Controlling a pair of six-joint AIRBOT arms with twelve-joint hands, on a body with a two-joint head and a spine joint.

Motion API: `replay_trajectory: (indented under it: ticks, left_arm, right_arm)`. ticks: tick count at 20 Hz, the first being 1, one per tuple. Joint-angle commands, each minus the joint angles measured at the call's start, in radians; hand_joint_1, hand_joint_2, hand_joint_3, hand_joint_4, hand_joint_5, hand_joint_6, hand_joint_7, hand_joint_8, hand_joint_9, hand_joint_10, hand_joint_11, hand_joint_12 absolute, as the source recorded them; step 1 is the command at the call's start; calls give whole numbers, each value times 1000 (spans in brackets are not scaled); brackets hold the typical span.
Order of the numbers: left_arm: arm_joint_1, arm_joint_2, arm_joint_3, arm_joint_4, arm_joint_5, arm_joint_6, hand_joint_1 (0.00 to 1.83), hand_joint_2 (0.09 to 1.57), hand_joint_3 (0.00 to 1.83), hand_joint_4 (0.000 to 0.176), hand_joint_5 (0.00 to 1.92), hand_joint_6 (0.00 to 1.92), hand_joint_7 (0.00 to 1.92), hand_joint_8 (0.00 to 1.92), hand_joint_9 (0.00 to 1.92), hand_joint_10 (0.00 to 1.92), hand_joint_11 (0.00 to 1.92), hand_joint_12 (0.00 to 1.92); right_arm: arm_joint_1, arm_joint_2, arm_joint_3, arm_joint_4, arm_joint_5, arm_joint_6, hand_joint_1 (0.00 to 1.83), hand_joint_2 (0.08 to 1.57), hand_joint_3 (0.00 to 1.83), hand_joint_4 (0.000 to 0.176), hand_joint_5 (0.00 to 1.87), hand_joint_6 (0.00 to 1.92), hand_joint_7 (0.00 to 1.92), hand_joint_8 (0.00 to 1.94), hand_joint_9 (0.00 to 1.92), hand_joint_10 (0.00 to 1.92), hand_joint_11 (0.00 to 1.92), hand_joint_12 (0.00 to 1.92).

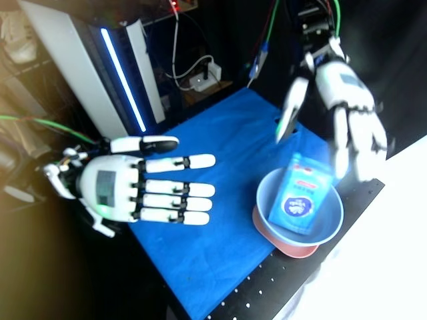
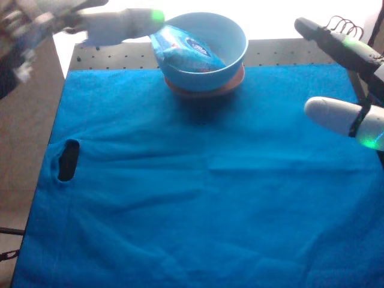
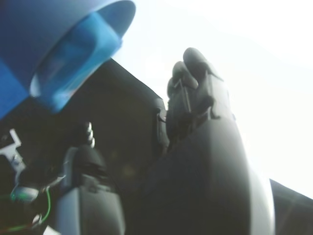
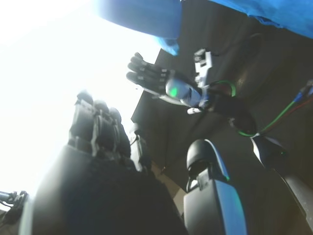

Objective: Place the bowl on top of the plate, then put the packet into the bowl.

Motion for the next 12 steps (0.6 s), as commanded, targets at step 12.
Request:
replay_trajectory:
  ticks: [12]
  left_arm:
    - [537, 167, -258, -286, -833, -203, 600, 878, 0, 150, 0, 0, 20, 1, 58, 7, 93, 54]
  right_arm:
    - [-30, 157, -57, 20, 184, 6, 446, 974, 0, 176, 0, 0, 0, 0, 0, 0, 18, 8]
